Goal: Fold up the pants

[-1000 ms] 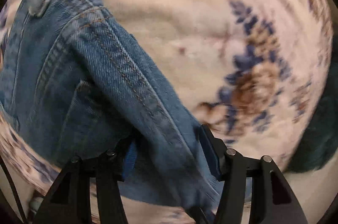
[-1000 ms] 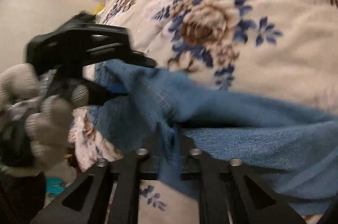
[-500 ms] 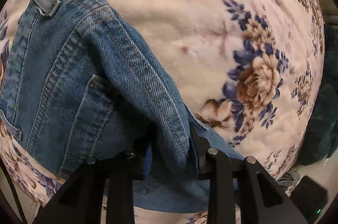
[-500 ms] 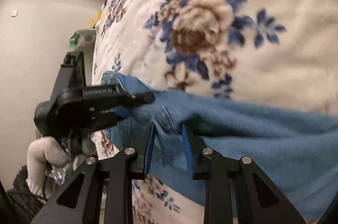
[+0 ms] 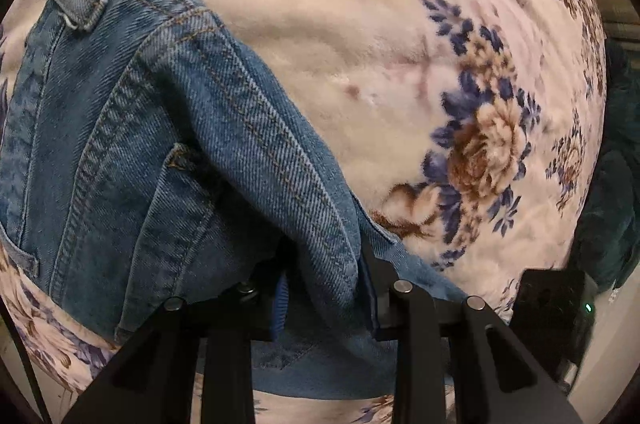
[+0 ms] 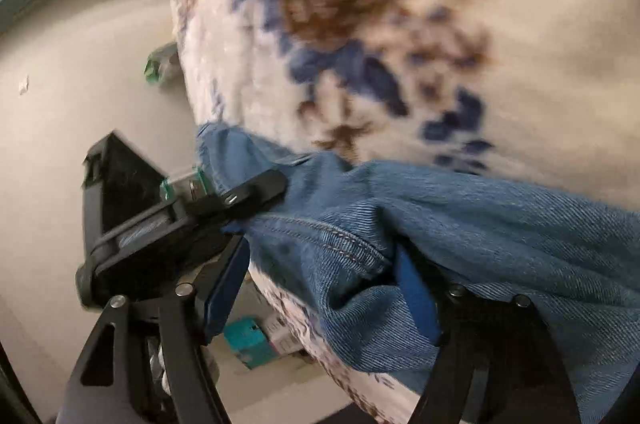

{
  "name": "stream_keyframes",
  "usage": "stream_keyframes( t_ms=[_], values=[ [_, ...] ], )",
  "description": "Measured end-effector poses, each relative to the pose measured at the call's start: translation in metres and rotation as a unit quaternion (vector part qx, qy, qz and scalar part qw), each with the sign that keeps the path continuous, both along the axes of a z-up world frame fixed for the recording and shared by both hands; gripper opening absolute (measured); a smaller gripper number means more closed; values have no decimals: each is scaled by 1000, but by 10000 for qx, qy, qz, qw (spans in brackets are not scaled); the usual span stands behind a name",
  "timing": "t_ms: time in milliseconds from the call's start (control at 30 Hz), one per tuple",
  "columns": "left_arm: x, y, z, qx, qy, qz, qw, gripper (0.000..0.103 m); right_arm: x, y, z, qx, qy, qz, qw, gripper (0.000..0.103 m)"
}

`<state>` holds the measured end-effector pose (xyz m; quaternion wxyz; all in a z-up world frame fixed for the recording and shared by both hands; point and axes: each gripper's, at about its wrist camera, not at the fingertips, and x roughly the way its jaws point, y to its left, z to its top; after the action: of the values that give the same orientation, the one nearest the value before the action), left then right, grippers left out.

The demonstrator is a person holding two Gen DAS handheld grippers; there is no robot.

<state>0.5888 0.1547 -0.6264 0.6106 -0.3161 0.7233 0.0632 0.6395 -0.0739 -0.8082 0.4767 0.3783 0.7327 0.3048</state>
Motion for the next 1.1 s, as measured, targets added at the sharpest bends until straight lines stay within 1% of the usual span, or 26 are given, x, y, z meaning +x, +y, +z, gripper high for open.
stream_keyframes(
  t_ms=[67,100,167,233,267,300,333,367,433,467,533,567,600,667,700,733,767,800,867,900,933,967,1000,1033,1067,1100],
  values=[
    [1,1,1,-43,-1,5,10000,27,-4,-7,12,361,-28,103,9993,76],
    [1,1,1,-41,-2,-18,10000,27,-7,-10,16,433,4,184,9989,76],
    [0,2,1,-73,6,-16,10000,27,-17,-11,20,359,-35,516,9980,75],
    [0,2,1,-108,17,12,9999,27,-26,-6,17,-90,-109,904,9958,75],
    [-1,3,1,-127,17,49,9999,27,-25,-4,15,-296,-174,908,9953,73],
    [-1,2,1,-139,7,77,9999,27,-22,-3,15,-612,-343,813,9942,73],
    [-1,1,1,-155,-8,94,9998,27,-18,-2,15,-788,-494,717,9931,73],
    [-1,2,3,-195,-32,114,9997,27,-14,0,14,-784,-570,574,9936,73],
    [-2,4,9,-301,-90,167,9994,27,-9,10,7,-475,-460,315,9973,73],
    [-3,6,12,-305,-124,171,9993,27,-8,21,4,-283,-424,317,9982,73],
    [-8,10,28,-247,-344,116,9990,27,-6,30,3,114,-336,134,9993,73],
    [-11,13,37,-160,-490,84,9986,27,-4,27,5,190,-322,22,9993,73],
    [-16,17,48,-15,-647,36,9979,27,-1,19,7,336,-336,-216,9986,72],
    [-25,22,65,296,-944,-107,9950,28,5,-5,6,704,-235,-834,9938,66],
    [-28,23,68,470,-1008,-234,9935,30,6,-15,3,824,-135,-1087,9906,66],
    [-30,23,69,743,-1064,-440,9906,30,7,-22,0,863,-53,-1263,9882,66],
    [-31,22,66,891,-1083,-570,9885,30,9,-23,-4,745,17,-1199,9900,66],
    [-32,21,59,1107,-1068,-765,9851,30,8,-18,-7,631,65,-988,9931,66],
    [-33,23,43,1288,-933,-1002,9822,30,9,2,-12,435,114,-515,9977,66],
    [-31,22,31,1315,-797,-1142,9815,30,11,13,-10,390,99,-259,9989,53],
    [-30,20,21,1360,-699,-1292,9798,30,14,22,-8,212,12,19,9998,35],
    [-31,20,17,1393,-687,-1366,9784,30,20,27,-3,-88,-95,258,9996,33],
    [-31,18,12,1424,-678,-1483,9763,30,31,23,6,-272,-219,278,9990,24],
    [-32,17,9,1485,-646,-1580,9741,30,42,17,13,-346,-310,194,9987,20],
    [-33,16,6,1493,-703,-1632,9727,30,58,4,22,-454,-349,93,9983,20],
    [-33,16,6,1466,-752,-1636,9727,30,68,-4,27,-490,-347,105,9981,20]
  ],
)
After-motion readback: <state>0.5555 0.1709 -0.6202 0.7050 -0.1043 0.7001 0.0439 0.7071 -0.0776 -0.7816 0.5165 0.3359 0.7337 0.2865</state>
